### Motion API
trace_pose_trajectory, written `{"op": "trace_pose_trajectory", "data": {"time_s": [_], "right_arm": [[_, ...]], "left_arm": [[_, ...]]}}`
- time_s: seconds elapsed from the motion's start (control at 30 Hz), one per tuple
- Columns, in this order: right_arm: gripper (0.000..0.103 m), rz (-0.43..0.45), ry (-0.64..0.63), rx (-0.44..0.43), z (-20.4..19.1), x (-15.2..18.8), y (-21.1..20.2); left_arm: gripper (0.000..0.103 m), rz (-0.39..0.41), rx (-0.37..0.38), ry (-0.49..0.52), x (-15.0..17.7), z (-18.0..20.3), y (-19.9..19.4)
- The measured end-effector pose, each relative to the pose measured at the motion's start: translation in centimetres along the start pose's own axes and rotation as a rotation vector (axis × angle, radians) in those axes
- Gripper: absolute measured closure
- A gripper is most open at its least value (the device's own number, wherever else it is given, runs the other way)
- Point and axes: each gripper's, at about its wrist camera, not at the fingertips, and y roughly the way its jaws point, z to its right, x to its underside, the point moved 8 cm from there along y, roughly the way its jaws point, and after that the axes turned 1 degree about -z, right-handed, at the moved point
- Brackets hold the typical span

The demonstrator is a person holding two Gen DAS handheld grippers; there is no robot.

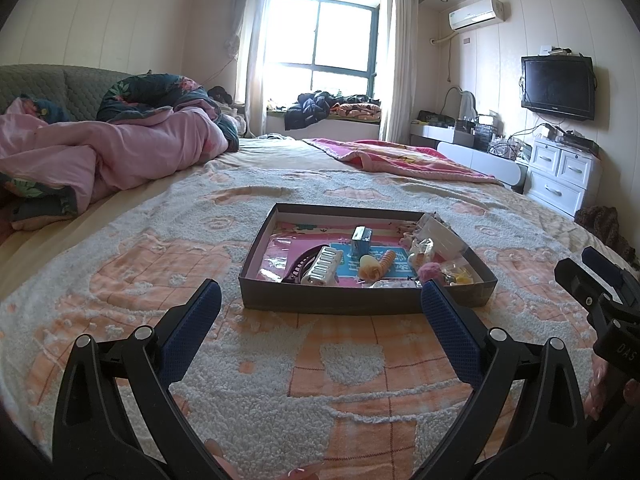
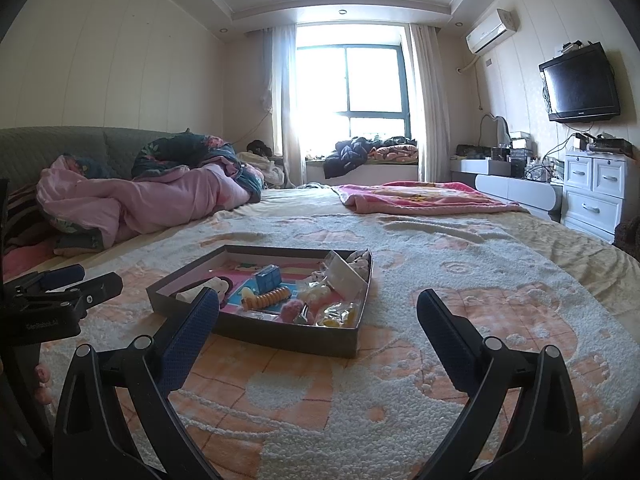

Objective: Organize jewelry

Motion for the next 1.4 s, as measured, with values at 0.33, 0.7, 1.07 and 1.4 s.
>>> {"op": "trace_pose_trajectory", "data": {"time_s": [0.33, 0.7, 1.07, 1.4], "right_arm": [[0.006, 0.001, 0.001, 0.002, 0.2, -0.1, -0.1], [0.006, 0.002, 0.005, 0.009, 0.5, 0.0, -0.3], [0.006, -0.015, 0.018, 0.033, 1.3, 0.1, 0.2], [0.006, -0.307, 0.118, 0.362, 15.5, -0.5, 9.6]], "left_arm": [[0.011, 0.000, -0.002, -0.004, 0.1, 0.0, 0.0], [0.011, -0.003, -0.004, -0.008, 0.2, -0.1, 0.1], [0.011, -0.016, -0.079, -0.032, 0.1, -1.4, 0.5], [0.011, -0.237, -0.372, -0.158, -0.3, -14.5, 6.9]]}}
